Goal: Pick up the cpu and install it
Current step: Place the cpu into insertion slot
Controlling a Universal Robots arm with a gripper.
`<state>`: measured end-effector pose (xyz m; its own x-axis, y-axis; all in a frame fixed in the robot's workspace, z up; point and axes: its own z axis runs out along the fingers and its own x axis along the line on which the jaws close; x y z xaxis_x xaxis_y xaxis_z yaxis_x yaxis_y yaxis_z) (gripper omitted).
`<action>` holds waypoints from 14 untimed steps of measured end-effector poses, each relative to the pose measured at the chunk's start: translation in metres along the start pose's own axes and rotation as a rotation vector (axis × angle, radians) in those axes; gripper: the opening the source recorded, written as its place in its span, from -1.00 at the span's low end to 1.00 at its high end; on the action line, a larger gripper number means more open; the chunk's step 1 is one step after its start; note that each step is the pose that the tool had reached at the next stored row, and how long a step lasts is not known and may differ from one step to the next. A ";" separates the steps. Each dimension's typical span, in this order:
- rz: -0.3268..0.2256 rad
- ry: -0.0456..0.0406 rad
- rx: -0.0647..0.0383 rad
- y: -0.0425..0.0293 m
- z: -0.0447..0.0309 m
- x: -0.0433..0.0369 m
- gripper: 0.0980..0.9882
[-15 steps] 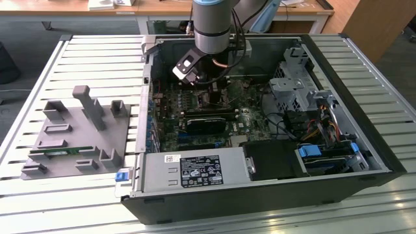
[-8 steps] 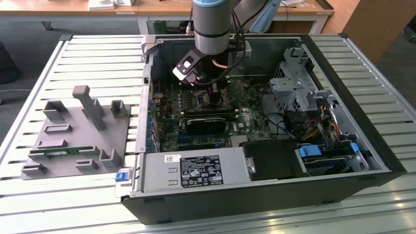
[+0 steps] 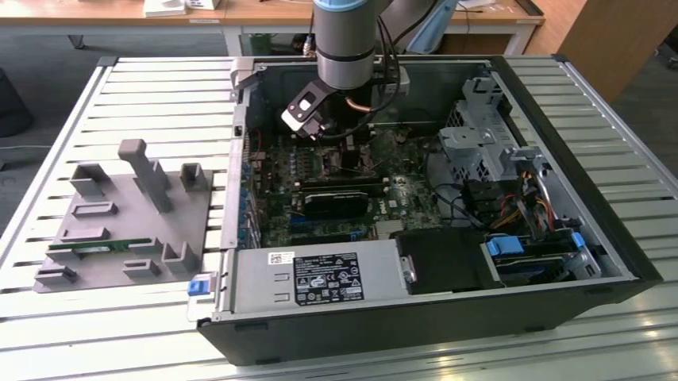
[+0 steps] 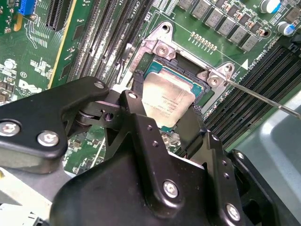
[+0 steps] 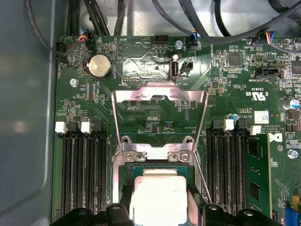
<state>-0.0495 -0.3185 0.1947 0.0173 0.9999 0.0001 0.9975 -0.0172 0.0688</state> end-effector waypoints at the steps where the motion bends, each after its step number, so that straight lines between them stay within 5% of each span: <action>1: 0.000 -0.0002 0.000 0.0000 0.0000 0.0000 -0.01; 5: 0.000 0.0000 0.000 0.0000 0.0001 0.0000 0.01; 9: 0.000 0.0000 0.000 0.0000 0.0001 0.0000 0.29; 14: 0.000 0.0000 0.000 -0.0001 0.0002 0.0010 0.29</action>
<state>-0.0495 -0.3175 0.1945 0.0174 0.9998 0.0001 0.9975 -0.0174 0.0689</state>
